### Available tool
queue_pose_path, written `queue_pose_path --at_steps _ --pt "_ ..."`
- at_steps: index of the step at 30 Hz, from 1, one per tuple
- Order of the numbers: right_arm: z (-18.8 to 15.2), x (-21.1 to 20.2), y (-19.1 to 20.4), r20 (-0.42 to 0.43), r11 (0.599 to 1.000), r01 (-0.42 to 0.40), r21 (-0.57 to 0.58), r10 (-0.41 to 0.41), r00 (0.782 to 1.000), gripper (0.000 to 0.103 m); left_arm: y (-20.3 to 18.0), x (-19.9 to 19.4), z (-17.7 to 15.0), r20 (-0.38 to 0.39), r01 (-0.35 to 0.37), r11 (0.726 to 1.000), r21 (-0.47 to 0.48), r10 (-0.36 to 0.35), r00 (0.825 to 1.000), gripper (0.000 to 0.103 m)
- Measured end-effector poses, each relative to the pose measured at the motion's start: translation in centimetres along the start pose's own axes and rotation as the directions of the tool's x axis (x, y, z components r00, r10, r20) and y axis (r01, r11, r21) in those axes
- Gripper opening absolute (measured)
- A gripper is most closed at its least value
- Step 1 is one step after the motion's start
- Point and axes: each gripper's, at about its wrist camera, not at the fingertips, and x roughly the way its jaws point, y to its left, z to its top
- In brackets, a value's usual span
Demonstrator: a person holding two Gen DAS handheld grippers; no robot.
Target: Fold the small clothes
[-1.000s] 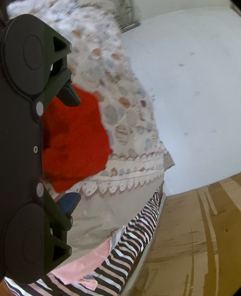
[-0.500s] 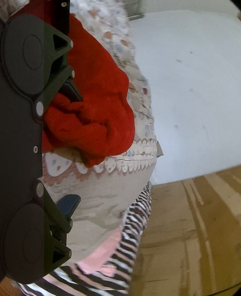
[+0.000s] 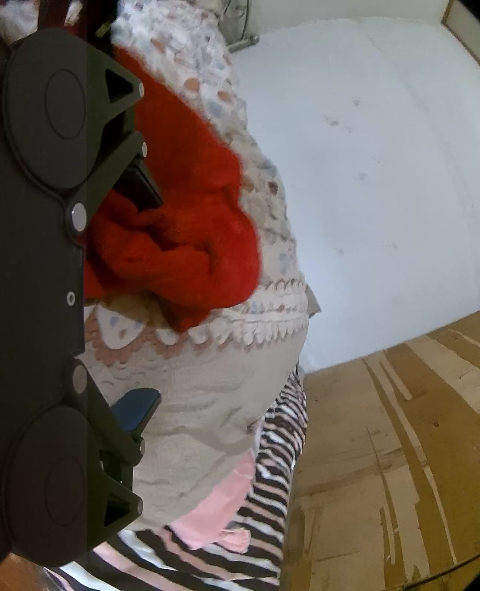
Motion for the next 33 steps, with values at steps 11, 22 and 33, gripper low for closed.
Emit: queue_pose_path --at_steps 11,22,33 --pt "6.2 8.3 1.3 -0.093 0.997 -0.026 -0.078 0.018 0.995 0.102 0.0 0.3 0.0 -0.006 0.006 1.0 -0.002 -0.006 1.0 0.102" --pt "2.8 12.4 -2.6 -0.157 0.994 -0.113 0.01 0.113 0.981 0.103 0.1 1.4 -0.3 -0.03 0.048 0.998 -0.048 -0.05 0.998 0.103" --pt "2.9 12.2 -3.1 -0.147 0.992 -0.121 0.021 0.123 0.982 0.102 -0.1 1.1 -0.3 -0.028 0.029 0.998 -0.048 -0.03 0.999 0.103"
